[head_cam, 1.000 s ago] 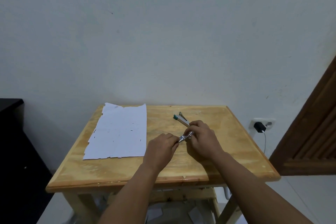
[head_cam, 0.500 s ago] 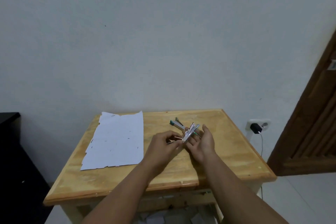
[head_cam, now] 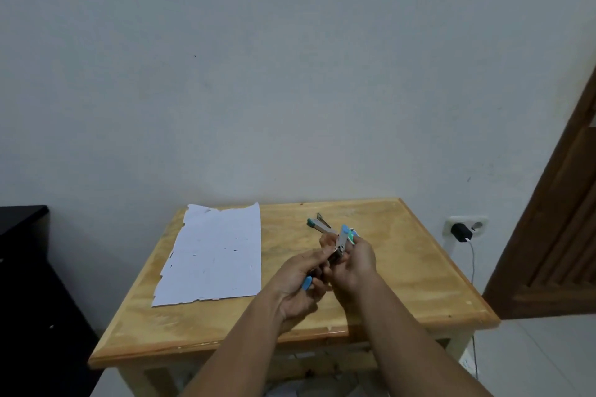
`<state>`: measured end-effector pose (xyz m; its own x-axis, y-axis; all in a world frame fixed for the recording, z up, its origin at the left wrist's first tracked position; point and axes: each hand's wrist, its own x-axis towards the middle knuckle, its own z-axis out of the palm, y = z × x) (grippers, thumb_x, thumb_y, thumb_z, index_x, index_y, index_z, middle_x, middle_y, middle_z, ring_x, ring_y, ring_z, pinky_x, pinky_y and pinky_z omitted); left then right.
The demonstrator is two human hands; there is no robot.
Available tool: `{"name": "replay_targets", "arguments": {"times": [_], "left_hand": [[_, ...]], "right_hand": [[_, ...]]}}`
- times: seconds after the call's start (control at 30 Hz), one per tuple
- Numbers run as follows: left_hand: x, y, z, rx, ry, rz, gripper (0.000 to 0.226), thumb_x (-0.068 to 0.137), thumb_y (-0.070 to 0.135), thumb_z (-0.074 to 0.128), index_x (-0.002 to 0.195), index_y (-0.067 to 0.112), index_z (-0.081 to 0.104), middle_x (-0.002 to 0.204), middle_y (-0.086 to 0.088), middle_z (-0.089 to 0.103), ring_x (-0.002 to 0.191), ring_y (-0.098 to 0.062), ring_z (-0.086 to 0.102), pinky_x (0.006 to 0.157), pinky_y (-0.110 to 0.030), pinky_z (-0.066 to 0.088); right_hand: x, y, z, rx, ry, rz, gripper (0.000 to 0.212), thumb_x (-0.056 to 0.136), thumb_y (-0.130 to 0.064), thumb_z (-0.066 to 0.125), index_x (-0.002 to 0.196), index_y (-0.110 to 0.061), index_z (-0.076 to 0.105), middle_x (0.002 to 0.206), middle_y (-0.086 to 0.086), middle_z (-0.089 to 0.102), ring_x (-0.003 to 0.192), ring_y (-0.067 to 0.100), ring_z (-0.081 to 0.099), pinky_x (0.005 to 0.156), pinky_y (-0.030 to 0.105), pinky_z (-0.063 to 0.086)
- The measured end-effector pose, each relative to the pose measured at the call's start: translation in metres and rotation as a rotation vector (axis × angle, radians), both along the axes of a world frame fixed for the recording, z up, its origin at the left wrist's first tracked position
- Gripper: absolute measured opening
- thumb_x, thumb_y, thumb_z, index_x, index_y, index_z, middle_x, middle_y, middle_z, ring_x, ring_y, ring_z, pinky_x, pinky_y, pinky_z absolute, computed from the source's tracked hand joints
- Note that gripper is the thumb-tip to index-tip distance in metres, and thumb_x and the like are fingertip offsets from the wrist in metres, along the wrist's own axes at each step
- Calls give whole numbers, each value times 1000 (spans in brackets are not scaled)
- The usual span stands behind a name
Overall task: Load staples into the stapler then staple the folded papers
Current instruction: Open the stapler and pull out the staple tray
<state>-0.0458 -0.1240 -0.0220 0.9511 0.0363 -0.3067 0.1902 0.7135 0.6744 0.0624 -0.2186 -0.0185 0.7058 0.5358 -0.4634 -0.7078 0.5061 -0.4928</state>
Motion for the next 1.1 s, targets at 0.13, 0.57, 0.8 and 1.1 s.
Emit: {"name": "replay_targets", "arguments": {"times": [0.13, 0.57, 0.8, 1.1], "left_hand": [[1, 10, 20, 129, -71, 92, 41, 83, 12, 78, 122, -2, 74, 106, -18, 73, 65, -10, 62, 41, -15, 50], [10, -5, -6, 200, 144, 130, 27, 89, 24, 83, 108, 6, 81, 76, -4, 66, 60, -6, 57, 47, -13, 47], [2, -4, -7, 636, 95, 202, 18, 91, 26, 83, 106, 17, 82, 71, -6, 62, 56, -13, 50, 49, -24, 39], [5, -6, -3, 674, -3, 214, 25, 99, 21, 74, 121, 30, 78, 69, 0, 61, 56, -10, 45, 51, -28, 34]], "right_hand": [[21, -12, 1, -586, -338, 6, 55, 110, -34, 37, 91, 3, 72, 52, 4, 60, 46, 15, 44, 48, 27, 32], [15, -3, 10, 143, 70, 60, 55, 109, -40, 44, 125, 9, 64, 103, 25, 77, 79, 32, 80, 63, 44, 66], [16, 1, 13, 65, -49, 0, 33, 111, -22, 46, 118, 7, 61, 93, 23, 77, 87, 31, 76, 62, 41, 66], [12, -4, 0, 224, 88, -45, 62, 105, -47, 49, 133, 7, 56, 120, 27, 73, 114, 35, 71, 84, 49, 57]]}}
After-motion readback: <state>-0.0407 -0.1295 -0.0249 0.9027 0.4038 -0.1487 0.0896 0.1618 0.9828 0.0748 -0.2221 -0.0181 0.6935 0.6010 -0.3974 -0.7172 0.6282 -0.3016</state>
